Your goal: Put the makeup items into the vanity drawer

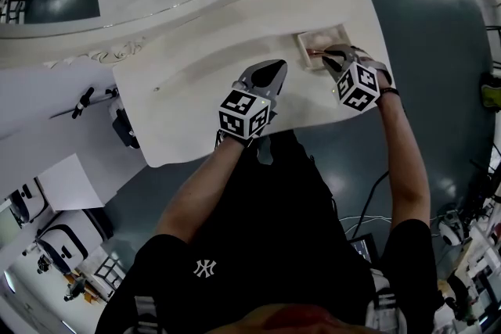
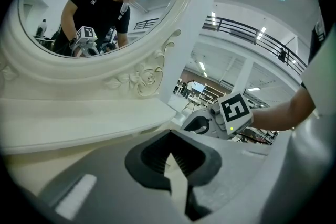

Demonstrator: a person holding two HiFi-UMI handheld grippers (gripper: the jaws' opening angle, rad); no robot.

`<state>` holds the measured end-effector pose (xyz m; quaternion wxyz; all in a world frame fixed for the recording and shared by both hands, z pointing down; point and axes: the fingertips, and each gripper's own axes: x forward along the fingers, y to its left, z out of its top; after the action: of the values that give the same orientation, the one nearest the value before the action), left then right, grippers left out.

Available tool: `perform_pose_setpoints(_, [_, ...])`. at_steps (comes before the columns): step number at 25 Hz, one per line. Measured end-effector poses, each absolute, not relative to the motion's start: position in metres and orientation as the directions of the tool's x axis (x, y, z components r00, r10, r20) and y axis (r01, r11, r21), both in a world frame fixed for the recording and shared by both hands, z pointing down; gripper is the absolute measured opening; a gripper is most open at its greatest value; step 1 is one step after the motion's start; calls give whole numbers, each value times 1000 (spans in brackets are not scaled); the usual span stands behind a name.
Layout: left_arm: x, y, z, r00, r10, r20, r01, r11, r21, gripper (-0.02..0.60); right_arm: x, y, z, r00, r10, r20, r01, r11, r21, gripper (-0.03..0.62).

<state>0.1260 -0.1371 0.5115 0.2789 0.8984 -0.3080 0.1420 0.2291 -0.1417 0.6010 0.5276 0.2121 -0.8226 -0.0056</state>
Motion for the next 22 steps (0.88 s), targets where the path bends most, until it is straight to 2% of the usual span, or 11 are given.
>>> perform_pose_setpoints(4, [126, -137, 511, 774, -470, 425, -628, -660, 413, 0, 227, -143, 597, -364, -371, 854, -383, 896, 226, 76])
perform_pose_setpoints(9, [129, -135, 506, 787, -458, 412, -609, -679, 410, 0, 222, -148, 575, -393, -473, 789, -541, 812, 218, 26])
perform_pose_setpoints(15, [124, -129, 489, 811, -443, 382, -578, -709, 405, 0, 197, -143, 547, -382, -597, 706, -718, 673, 180, 26])
perform_pose_setpoints(22, [110, -122, 467, 842, -417, 343, -533, -740, 411, 0, 161, -126, 516, -356, -690, 630, -851, 518, 87, 25])
